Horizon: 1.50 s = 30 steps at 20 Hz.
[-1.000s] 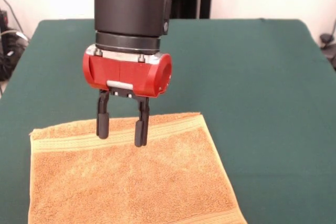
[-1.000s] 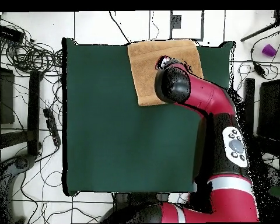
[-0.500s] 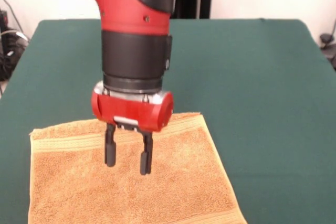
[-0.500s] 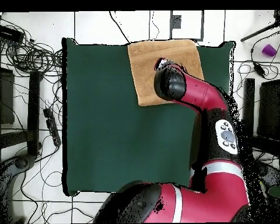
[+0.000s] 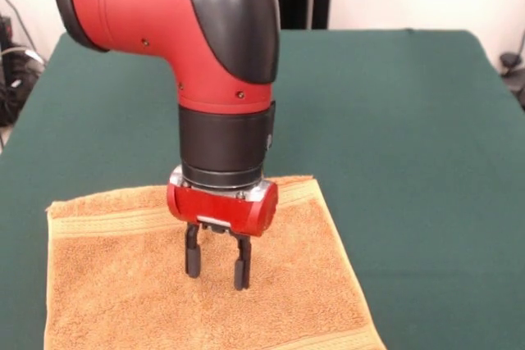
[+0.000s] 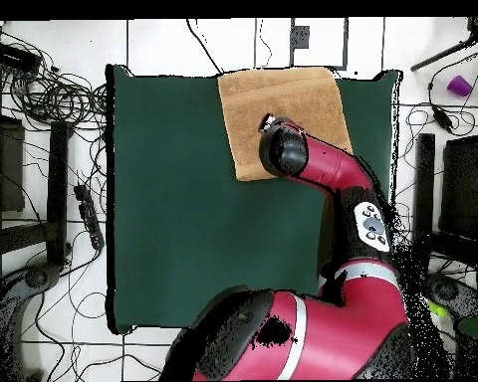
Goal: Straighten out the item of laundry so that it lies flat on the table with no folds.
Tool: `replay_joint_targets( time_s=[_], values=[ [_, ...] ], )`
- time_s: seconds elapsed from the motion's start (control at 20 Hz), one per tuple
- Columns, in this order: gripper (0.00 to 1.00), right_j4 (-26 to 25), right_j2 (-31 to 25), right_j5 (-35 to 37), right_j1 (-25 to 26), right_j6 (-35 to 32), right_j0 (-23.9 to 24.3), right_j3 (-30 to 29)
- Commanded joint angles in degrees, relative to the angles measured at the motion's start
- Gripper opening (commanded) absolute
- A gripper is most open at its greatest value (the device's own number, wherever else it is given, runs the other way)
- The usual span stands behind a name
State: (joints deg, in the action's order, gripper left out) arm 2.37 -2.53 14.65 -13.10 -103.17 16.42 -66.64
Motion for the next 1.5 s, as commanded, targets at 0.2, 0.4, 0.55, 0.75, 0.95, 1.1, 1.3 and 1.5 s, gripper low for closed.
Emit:
replay_joint_targets(
  time_s=[0.2, 0.4, 0.55, 0.75, 0.95, 1.1, 1.3, 1.5],
  values=[
    [1.0, -1.2, -1.6, 0.9, 0.9, -5.8, -3.9, -0.2],
    [1.0, -0.1, 0.8, -0.8, 2.6, -8.4, -5.7, 1.4],
    [1.0, 1.4, 3.3, -1.1, 5.5, -10.2, -7.6, 5.0],
    [1.0, 3.5, 4.7, -0.5, 9.7, -11.2, -8.7, 9.9],
    [1.0, 5.2, 6.9, -0.7, 13.2, -12.4, -10.1, 13.9],
    [1.0, 7.7, 10.3, -1.2, 16.7, -14.5, -12.0, 17.8],
    [1.0, 11.2, 14.8, -0.6, 19.5, -16.8, -14.0, 21.0],
    [1.0, 13.7, 16.8, -0.5, 20.6, -16.8, -14.9, 21.9]
  ],
)
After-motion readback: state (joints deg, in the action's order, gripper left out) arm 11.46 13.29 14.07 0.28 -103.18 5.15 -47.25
